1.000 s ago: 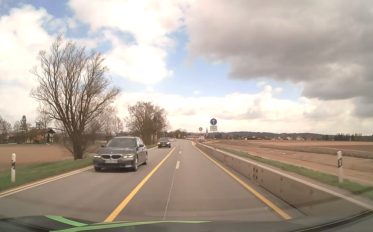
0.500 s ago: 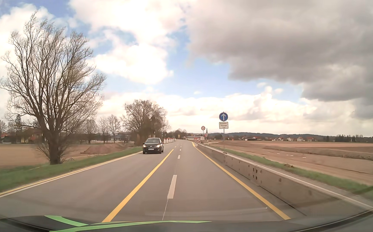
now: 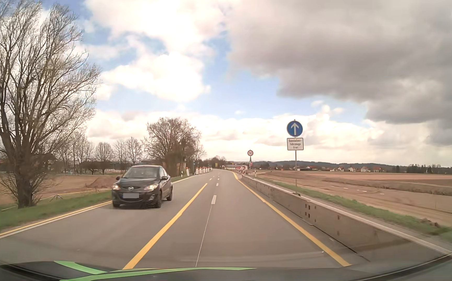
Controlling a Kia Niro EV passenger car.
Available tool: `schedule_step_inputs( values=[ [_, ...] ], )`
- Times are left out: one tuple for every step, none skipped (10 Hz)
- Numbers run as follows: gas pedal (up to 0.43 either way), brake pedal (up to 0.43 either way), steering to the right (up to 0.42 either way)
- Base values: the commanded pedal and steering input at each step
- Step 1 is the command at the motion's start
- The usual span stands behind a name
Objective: Follow the waypoints while adhering to traffic rules and regulations
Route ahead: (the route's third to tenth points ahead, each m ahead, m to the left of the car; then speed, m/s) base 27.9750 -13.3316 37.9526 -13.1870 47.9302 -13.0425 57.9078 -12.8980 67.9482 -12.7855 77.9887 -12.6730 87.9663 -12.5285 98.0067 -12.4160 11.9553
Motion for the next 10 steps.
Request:
schedule_step_inputs(
  values=[
    [0.087, 0.000, 0.001],
    [0.087, 0.000, 0.001],
    [0.087, 0.000, 0.000],
    [0.087, 0.000, 0.000],
    [0.087, 0.000, 0.000],
    [0.087, 0.000, 0.000],
    [0.087, 0.000, 0.000],
    [0.087, 0.000, 0.000],
    [0.087, 0.000, 0.000],
    [0.087, 0.000, 0.000]
  ],
)
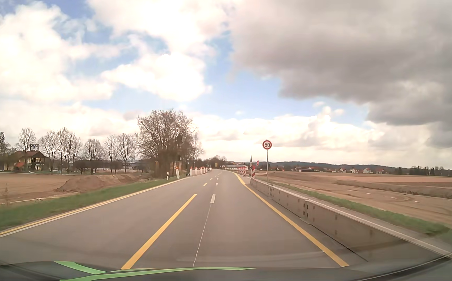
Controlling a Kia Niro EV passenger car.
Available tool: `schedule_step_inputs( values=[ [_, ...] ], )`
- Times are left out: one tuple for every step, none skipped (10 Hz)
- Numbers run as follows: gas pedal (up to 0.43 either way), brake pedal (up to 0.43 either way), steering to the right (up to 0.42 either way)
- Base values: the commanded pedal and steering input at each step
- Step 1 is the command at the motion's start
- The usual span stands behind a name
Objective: Follow the waypoints while adhering to traffic rules and regulations
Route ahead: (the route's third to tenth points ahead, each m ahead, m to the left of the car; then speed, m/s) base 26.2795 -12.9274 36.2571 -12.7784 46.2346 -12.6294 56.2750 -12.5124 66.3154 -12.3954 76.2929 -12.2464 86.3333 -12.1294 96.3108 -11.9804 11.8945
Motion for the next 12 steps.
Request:
schedule_step_inputs(
  values=[
    [0.087, 0.000, 0.000],
    [0.087, 0.000, 0.000],
    [0.087, 0.000, 0.000],
    [0.087, 0.000, 0.000],
    [0.087, 0.000, 0.000],
    [0.087, 0.000, 0.000],
    [0.087, 0.000, 0.000],
    [0.087, 0.000, 0.000],
    [0.087, 0.000, 0.001],
    [0.087, 0.000, 0.001],
    [0.087, 0.000, 0.002],
    [0.087, 0.000, 0.004]
  ],
)
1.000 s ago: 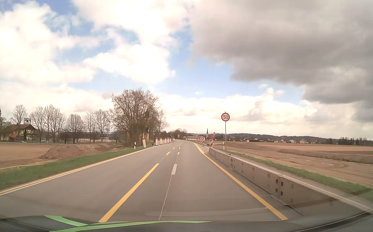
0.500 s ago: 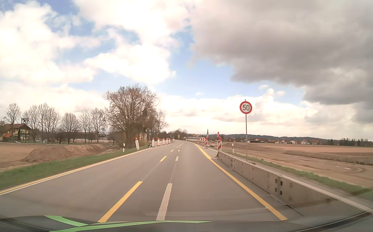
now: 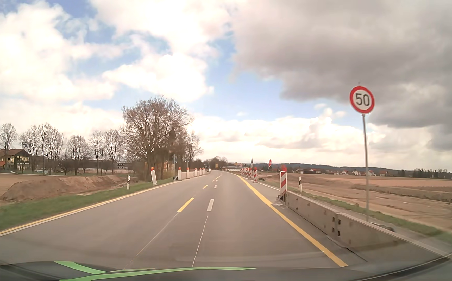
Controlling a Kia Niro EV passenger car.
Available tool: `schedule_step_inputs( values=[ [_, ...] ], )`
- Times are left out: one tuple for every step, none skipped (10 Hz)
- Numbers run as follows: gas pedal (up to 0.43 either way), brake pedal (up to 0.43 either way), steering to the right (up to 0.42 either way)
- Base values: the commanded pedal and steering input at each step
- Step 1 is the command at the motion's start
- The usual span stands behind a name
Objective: Follow the waypoints while adhering to traffic rules and regulations
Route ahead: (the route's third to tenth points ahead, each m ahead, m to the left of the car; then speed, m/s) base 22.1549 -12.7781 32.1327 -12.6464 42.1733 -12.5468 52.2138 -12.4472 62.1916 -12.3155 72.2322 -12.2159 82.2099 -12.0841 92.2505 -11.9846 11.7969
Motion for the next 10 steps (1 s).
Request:
schedule_step_inputs(
  values=[
    [0.087, 0.000, 0.005],
    [0.087, 0.000, 0.005],
    [0.087, 0.000, 0.005],
    [0.087, 0.000, 0.005],
    [0.087, 0.000, 0.005],
    [0.087, 0.000, 0.005],
    [0.087, 0.000, 0.005],
    [0.087, 0.000, 0.005],
    [0.087, 0.000, 0.005],
    [0.087, 0.000, 0.005]
  ],
)
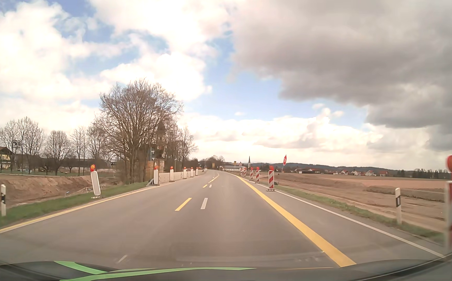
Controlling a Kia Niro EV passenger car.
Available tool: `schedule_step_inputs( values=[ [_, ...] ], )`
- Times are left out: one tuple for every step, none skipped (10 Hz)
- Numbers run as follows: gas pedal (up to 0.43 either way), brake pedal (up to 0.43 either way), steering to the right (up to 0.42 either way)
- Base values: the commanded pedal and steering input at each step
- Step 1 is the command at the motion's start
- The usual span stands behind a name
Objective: Follow the waypoints while adhering to traffic rules and regulations
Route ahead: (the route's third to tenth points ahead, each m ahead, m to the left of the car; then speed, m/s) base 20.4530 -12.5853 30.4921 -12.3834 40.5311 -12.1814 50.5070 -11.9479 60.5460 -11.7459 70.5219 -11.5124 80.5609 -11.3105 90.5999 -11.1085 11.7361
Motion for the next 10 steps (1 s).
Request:
schedule_step_inputs(
  values=[
    [0.087, 0.000, 0.005],
    [0.087, 0.000, 0.005],
    [0.087, 0.000, 0.005],
    [0.098, 0.000, 0.005],
    [0.098, 0.000, 0.004],
    [0.110, 0.000, 0.004],
    [0.110, 0.000, 0.004],
    [0.110, 0.000, 0.004],
    [0.110, 0.000, 0.004],
    [0.110, 0.000, 0.004]
  ],
)
